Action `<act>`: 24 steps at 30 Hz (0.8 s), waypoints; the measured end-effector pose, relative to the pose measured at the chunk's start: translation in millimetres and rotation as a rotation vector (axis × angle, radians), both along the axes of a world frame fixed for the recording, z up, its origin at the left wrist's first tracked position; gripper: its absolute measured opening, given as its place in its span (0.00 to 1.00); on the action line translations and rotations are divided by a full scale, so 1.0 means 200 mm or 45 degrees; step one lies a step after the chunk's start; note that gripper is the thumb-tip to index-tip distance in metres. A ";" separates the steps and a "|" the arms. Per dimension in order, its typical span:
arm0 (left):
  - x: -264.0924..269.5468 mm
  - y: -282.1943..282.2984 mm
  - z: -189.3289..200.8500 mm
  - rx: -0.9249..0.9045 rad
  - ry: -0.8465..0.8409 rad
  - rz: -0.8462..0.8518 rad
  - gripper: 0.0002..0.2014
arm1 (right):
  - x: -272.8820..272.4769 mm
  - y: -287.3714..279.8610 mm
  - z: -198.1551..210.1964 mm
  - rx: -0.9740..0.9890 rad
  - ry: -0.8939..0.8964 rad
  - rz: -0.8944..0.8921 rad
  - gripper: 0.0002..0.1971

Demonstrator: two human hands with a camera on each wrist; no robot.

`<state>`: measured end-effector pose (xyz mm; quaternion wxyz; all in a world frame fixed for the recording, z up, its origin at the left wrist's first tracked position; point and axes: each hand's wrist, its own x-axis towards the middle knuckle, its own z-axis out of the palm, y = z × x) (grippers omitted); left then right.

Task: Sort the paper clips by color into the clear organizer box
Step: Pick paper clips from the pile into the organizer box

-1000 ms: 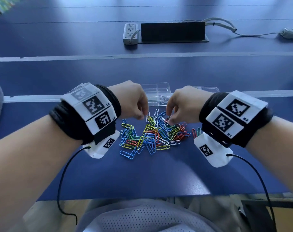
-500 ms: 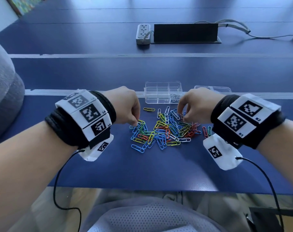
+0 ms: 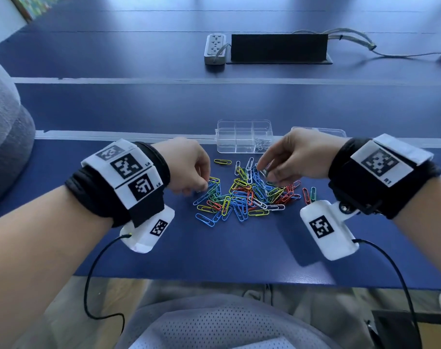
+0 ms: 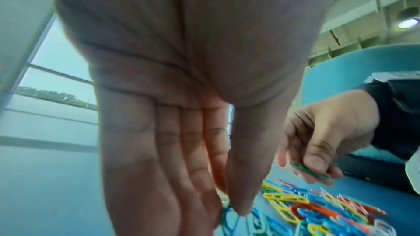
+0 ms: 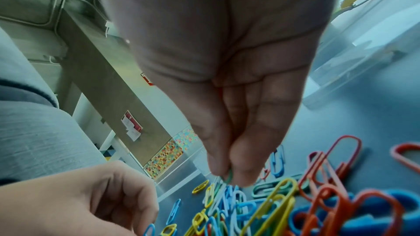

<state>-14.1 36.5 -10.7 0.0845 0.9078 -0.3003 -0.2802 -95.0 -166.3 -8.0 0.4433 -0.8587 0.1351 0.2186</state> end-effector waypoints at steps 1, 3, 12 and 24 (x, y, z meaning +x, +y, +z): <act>0.00 0.01 0.00 -0.025 0.035 0.019 0.02 | 0.00 0.00 0.00 -0.005 0.008 0.008 0.12; 0.00 0.01 0.01 -0.074 0.063 0.050 0.02 | 0.00 0.01 -0.01 -0.033 0.016 -0.025 0.12; 0.01 0.04 0.02 -0.260 0.135 0.128 0.07 | 0.02 0.10 -0.02 -0.206 -0.059 0.029 0.05; -0.03 0.01 0.00 -0.218 0.184 0.135 0.13 | -0.03 0.16 0.01 -0.670 -0.074 0.307 0.08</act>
